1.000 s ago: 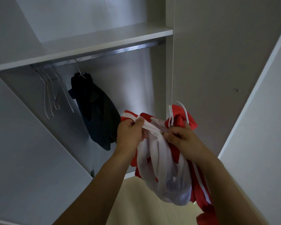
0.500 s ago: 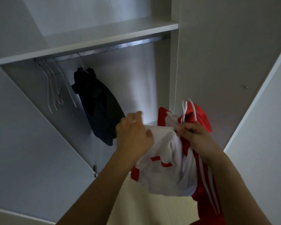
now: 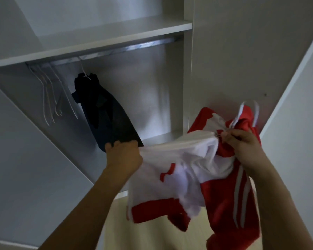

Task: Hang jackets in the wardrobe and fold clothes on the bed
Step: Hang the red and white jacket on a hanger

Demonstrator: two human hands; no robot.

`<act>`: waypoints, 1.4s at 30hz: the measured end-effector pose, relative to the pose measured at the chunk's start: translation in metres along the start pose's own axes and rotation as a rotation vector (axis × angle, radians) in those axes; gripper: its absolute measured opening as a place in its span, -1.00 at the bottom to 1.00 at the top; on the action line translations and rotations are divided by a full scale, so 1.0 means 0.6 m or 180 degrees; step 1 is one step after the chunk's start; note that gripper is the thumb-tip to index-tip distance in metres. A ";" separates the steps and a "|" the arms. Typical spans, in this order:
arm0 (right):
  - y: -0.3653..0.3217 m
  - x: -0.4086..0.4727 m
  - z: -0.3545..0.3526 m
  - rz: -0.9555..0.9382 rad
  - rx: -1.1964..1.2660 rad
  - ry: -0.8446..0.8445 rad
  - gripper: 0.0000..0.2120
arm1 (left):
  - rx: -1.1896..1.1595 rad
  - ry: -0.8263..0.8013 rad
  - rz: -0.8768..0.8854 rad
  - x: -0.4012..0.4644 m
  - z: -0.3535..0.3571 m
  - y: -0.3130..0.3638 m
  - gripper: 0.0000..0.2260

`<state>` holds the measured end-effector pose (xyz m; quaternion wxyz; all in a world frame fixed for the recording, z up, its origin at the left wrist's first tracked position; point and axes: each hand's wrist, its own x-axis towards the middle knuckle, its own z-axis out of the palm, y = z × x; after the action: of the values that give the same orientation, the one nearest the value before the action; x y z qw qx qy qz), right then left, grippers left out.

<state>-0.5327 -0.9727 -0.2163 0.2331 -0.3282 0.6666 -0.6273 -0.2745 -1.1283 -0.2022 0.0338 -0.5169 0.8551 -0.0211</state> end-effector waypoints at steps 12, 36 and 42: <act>-0.022 -0.005 0.059 -0.0097 -0.0336 -0.0640 -0.81 | -0.3072 -0.1158 0.1017 0.000 0.029 0.133 -0.63; -0.006 0.014 0.076 -0.0436 -0.0712 -0.0309 -0.70 | -0.1827 -0.0987 0.1402 0.041 0.041 0.068 -0.80; -0.016 0.014 0.078 -0.0525 -0.0995 -0.0220 -0.72 | -0.2005 -0.0732 0.1669 0.031 0.020 0.108 -0.83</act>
<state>-0.5030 -1.0108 -0.2108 0.1497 -0.4353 0.7185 -0.5214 -0.3392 -1.1146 -0.2191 -0.0264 -0.2660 0.9130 0.3083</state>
